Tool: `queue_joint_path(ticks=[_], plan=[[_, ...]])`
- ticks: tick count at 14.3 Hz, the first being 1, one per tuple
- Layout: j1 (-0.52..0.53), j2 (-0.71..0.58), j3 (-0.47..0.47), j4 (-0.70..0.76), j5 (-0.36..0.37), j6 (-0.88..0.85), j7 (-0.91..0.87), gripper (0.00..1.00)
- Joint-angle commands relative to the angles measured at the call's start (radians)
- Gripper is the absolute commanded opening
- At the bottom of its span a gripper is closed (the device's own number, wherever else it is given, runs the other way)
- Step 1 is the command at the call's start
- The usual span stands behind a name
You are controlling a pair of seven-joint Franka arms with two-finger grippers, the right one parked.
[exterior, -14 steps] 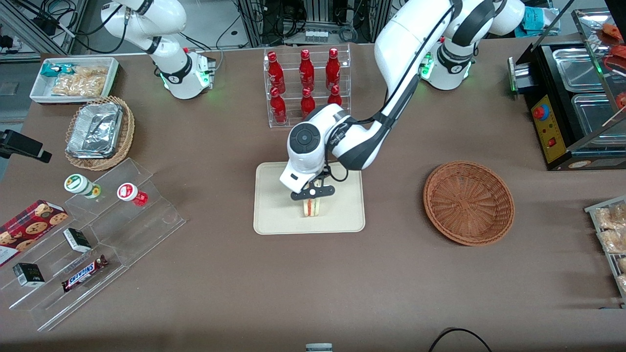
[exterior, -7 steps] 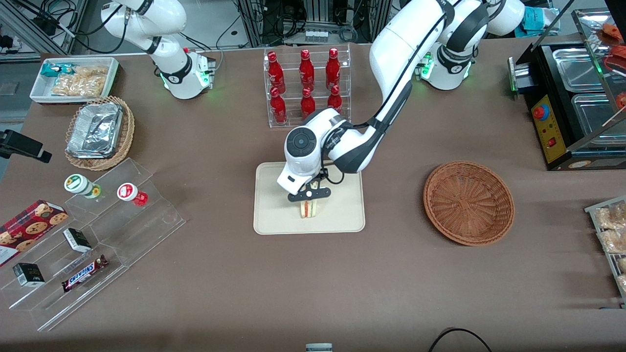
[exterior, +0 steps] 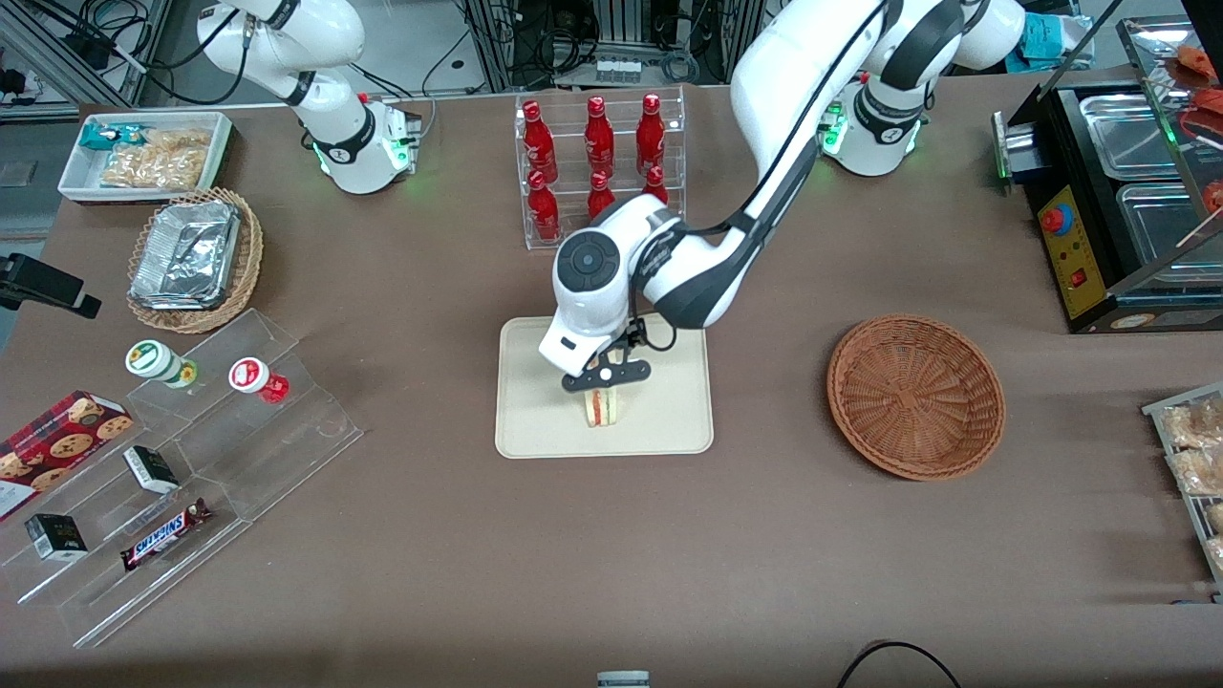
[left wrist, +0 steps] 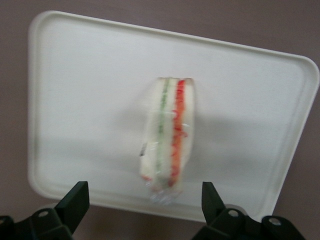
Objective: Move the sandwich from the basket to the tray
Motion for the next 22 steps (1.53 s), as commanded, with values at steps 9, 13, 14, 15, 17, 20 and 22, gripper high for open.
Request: queue_joint_path(ticks=[9, 13, 14, 15, 17, 20, 22], plan=[[0.259, -0.447, 0.050, -0.468, 0.012, -0.112, 0.345, 1.00], [0.370, -0.582, 0.055, -0.570, 0.013, -0.160, 0.461, 1.00], [0.396, -0.606, 0.055, -0.572, 0.010, -0.199, 0.517, 1.00], [0.426, -0.626, 0.055, -0.569, 0.009, -0.233, 0.555, 1.00], [0.479, -0.683, 0.055, -0.563, 0.005, -0.290, 0.615, 1.00], [0.567, -0.717, 0.053, -0.501, -0.001, -0.376, 0.770, 1.00], [0.623, -0.737, 0.049, -0.457, -0.001, -0.423, 0.871, 1.00]])
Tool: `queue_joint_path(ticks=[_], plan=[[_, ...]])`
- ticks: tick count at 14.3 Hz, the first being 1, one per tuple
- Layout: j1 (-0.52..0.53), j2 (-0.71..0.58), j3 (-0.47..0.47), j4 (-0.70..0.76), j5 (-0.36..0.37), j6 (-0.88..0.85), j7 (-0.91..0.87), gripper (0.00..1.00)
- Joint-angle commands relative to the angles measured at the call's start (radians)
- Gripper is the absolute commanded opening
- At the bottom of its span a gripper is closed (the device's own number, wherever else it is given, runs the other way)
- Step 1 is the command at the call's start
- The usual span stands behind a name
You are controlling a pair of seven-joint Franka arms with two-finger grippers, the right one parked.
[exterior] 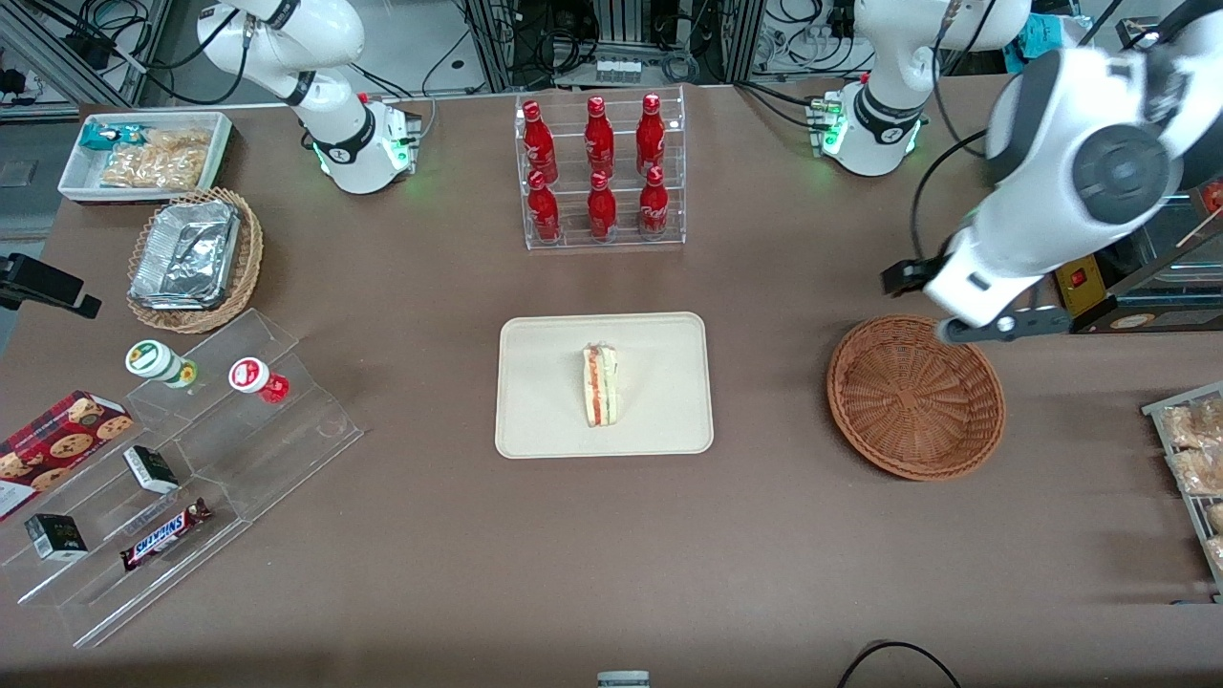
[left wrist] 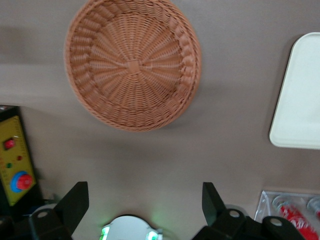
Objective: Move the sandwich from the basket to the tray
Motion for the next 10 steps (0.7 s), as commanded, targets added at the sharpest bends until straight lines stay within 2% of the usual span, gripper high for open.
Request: queue_joint_path(ticks=[1, 6, 10], plan=[[0.086, -0.030, -0.020, 0.065, -0.008, -0.063, 0.141, 1.00], [0.199, -0.043, -0.027, 0.155, -0.008, -0.068, 0.258, 1.00], [0.222, -0.054, -0.024, 0.168, -0.010, -0.065, 0.266, 1.00]])
